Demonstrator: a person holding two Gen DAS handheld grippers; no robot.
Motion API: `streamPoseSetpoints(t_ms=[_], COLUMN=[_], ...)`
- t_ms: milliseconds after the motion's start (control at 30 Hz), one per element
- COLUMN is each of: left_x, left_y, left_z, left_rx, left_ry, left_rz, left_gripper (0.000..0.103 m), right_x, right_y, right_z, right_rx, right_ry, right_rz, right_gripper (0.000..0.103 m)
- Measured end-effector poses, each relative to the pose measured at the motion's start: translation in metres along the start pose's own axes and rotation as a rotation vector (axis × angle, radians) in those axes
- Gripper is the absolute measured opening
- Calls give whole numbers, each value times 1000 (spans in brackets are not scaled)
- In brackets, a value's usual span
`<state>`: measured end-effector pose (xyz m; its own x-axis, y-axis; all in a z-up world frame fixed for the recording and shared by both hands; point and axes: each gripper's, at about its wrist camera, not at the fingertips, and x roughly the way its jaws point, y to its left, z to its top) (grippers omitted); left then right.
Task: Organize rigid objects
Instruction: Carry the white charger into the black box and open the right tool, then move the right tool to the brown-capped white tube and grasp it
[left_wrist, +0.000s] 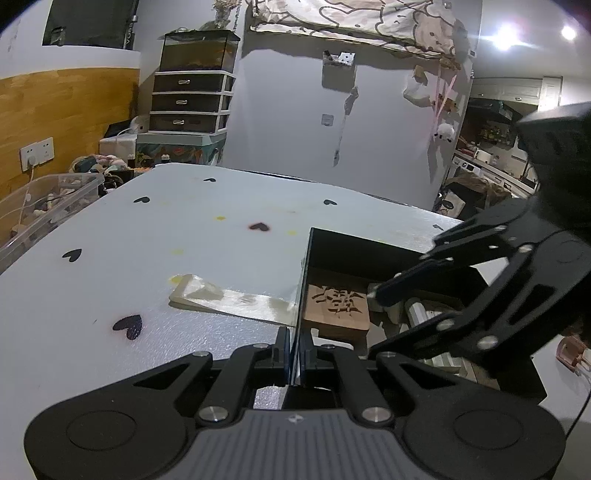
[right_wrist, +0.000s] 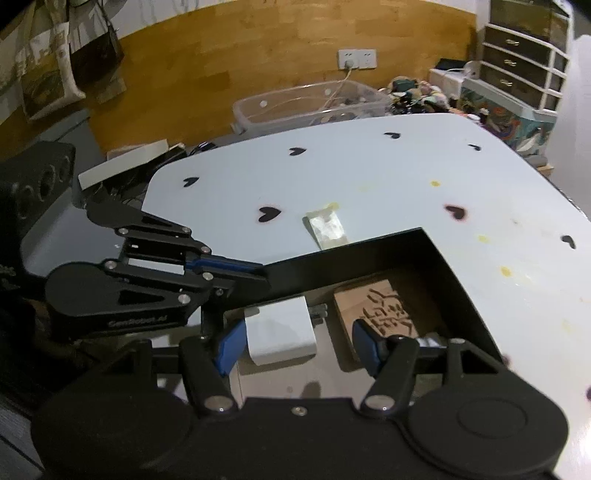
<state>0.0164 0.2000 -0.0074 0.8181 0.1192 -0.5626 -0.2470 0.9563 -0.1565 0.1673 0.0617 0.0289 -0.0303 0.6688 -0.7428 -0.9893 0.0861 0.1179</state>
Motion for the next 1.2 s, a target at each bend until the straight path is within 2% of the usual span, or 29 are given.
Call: streamPoseSetpoints(t_ms=[333, 400, 533, 633, 767, 1200], left_x=[-1, -1, -1, -2, -2, -1], left_y=[-3, -4, -6, -7, -9, -12], left_z=[0, 0, 0, -1, -1, 0], left_rx=[-21, -22, -22, -19, -16, -13], left_ry=[-1, -3, -3, -3, -3, 1], left_rz=[24, 30, 40, 48, 58, 81], left_gripper=[6, 6, 6, 6, 6, 7], right_x=[-38, -46, -62, -72, -86, -116], right_y=[5, 6, 6, 8, 9, -7], right_z=[-22, -28, -40, -50, -63, -122], right_rx=[83, 108, 156, 186, 224, 459], right_ry=[-82, -100, -130, -155, -191, -261], right_rz=[-82, -97, -122, -153, -211, -461], right_gripper=[73, 79, 82, 87, 102, 103])
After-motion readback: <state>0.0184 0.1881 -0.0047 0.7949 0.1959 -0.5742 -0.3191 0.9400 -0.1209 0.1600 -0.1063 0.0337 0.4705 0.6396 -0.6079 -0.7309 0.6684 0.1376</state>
